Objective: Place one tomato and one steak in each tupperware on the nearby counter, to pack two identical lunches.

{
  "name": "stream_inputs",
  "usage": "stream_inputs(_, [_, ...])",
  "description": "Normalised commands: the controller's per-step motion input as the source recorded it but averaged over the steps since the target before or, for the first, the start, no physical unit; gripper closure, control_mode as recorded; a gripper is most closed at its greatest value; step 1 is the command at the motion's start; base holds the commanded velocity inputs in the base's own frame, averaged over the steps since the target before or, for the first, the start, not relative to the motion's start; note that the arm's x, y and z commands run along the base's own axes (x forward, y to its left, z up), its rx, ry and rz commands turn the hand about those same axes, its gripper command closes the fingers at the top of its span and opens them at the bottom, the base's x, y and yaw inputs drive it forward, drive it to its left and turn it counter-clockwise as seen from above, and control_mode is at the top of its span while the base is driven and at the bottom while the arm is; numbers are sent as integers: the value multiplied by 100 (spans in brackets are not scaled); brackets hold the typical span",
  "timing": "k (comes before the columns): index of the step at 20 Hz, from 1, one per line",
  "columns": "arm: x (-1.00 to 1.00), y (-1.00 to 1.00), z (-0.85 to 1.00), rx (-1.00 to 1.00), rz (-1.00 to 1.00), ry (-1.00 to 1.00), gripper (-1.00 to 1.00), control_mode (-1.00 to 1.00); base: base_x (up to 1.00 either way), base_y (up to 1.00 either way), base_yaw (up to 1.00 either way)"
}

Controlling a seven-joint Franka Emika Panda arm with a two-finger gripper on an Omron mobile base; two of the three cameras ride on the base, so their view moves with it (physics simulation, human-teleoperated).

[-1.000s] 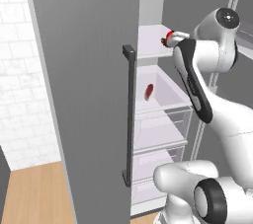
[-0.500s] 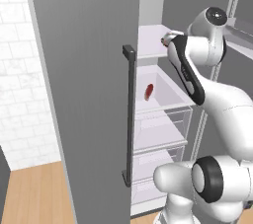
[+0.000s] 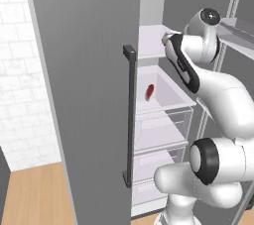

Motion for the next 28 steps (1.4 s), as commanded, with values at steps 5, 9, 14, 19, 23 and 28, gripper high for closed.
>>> stream_inputs(5, [37,-12,-3,0,0,2,-100,-100,0,0,0])
stream_inputs(9, [41,-7,-8,0,0,2,-100,-100,0,0,0])
stream_inputs(14, [51,-1,-20,0,0,2,-100,-100,0,0,0])
stream_inputs(19, [47,-6,-14,0,0,2,-100,-100,0,0,0])
stream_inputs(23, [49,-10,-12,0,0,2,-100,-100,0,0,0])
stream_inputs(28, [47,-9,-11,0,0,1,-100,-100,0,0,0])
